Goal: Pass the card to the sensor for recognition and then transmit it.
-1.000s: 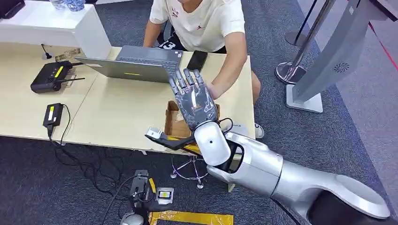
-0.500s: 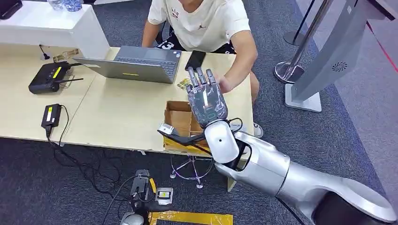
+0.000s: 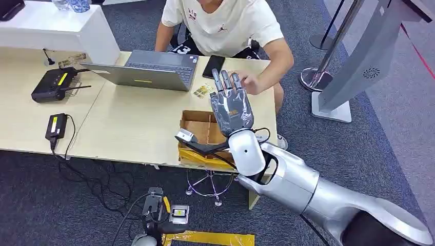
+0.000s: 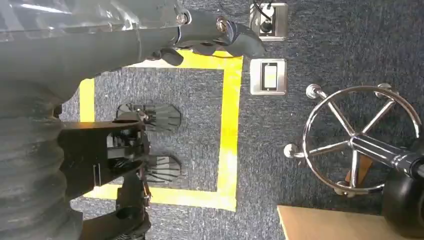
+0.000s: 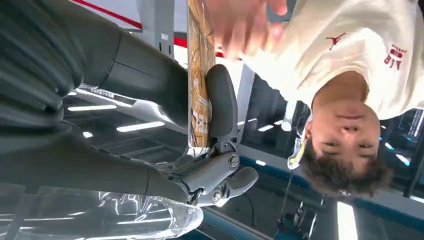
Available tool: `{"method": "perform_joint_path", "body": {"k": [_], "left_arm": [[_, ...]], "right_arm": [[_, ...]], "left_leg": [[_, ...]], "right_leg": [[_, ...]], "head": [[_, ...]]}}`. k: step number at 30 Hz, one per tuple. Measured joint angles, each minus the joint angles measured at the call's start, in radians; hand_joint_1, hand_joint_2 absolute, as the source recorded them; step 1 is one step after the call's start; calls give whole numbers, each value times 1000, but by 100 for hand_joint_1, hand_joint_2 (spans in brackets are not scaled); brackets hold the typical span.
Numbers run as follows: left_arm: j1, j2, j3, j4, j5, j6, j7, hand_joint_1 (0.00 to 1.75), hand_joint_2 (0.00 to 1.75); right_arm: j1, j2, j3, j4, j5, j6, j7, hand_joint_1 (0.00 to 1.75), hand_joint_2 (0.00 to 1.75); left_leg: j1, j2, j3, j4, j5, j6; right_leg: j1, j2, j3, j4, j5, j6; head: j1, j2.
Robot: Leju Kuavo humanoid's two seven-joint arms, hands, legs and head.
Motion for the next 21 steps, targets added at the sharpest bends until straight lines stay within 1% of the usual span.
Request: {"method": "perform_joint_path", "body": {"k": [10, 15, 21], "left_arm": [[4, 4, 0, 0, -5, 0, 0, 0, 175], [6, 7, 1, 0, -14, 0, 0, 0, 175], [15, 13, 2, 5, -39, 0, 3, 0, 175]], "right_arm": [[16, -4, -6, 9, -6, -27, 0, 175, 175], [50, -16, -34, 15, -30, -59, 0, 175, 175], [120, -41, -77, 25, -41, -103, 0, 175, 175]], "left_leg": [[0, 0, 0, 0, 0, 0], [0, 0, 0, 0, 0, 0], [0, 0, 0, 0, 0, 0]], "right_leg": [[0, 0, 0, 0, 0, 0], [0, 0, 0, 0, 0, 0], [0, 0, 0, 0, 0, 0]], "head": [[0, 0], [0, 0], [0, 0]]}}
